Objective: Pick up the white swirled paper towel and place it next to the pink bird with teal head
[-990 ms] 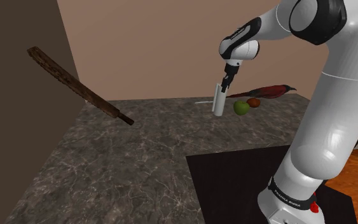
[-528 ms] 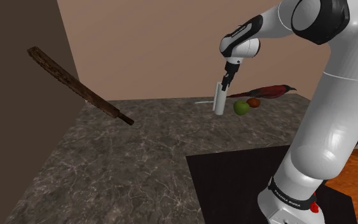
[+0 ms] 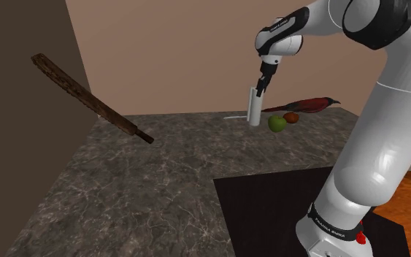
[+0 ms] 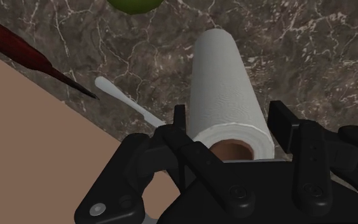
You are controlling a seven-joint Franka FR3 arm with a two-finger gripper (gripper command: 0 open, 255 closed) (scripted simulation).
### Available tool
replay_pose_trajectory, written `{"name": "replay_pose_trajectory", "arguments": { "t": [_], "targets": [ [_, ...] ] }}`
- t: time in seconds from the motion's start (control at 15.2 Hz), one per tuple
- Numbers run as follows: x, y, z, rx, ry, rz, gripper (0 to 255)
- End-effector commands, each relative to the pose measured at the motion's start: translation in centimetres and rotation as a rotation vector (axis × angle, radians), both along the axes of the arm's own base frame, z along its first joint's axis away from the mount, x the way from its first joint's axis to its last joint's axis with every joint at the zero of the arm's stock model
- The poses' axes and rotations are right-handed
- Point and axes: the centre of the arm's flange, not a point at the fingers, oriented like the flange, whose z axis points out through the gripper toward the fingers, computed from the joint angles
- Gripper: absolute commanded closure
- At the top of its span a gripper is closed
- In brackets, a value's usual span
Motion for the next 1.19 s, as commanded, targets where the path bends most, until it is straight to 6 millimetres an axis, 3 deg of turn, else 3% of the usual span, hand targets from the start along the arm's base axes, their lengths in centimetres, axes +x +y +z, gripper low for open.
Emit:
{"name": "replay_pose_trajectory", "arguments": {
  "t": [0.0,1.12],
  "targets": [
    [0.1,0.1,1.0,0.0,0.0,0.0,255],
    [0.1,0.1,10.0,0.0,0.0,0.0,255]
  ]
}}
